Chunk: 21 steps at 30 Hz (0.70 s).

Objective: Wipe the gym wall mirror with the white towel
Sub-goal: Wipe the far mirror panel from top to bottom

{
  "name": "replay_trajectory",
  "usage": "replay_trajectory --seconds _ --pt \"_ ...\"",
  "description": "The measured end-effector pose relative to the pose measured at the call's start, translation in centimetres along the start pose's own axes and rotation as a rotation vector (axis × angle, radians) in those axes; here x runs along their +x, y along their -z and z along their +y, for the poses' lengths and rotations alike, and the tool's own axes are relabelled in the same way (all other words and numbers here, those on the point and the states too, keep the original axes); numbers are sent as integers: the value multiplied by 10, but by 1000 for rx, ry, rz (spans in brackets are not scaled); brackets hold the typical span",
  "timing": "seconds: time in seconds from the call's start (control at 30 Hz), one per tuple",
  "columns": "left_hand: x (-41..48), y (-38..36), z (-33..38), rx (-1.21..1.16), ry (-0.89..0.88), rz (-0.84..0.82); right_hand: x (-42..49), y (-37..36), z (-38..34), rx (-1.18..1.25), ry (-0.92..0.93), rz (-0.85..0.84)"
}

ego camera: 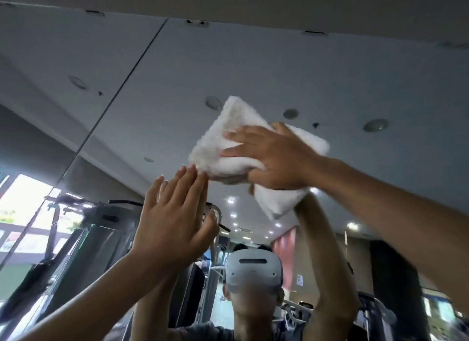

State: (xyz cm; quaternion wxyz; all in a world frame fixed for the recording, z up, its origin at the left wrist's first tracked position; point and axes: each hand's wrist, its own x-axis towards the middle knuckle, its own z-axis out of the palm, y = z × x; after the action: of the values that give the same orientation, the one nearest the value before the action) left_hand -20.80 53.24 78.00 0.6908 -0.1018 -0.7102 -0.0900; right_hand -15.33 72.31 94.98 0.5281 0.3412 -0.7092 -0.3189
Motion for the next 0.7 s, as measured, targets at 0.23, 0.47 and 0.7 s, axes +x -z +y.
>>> replay_trajectory --seconds 0.23,0.47,0.7 --pt "23 8 47 -26 127 -1 -12 -4 53 -37 -844 334" --pt "35 -1 117 -117 105 -10 -64 9 61 13 -131 27" --pt "58 -3 161 -126 57 -51 -56 3 92 -97 -879 342"
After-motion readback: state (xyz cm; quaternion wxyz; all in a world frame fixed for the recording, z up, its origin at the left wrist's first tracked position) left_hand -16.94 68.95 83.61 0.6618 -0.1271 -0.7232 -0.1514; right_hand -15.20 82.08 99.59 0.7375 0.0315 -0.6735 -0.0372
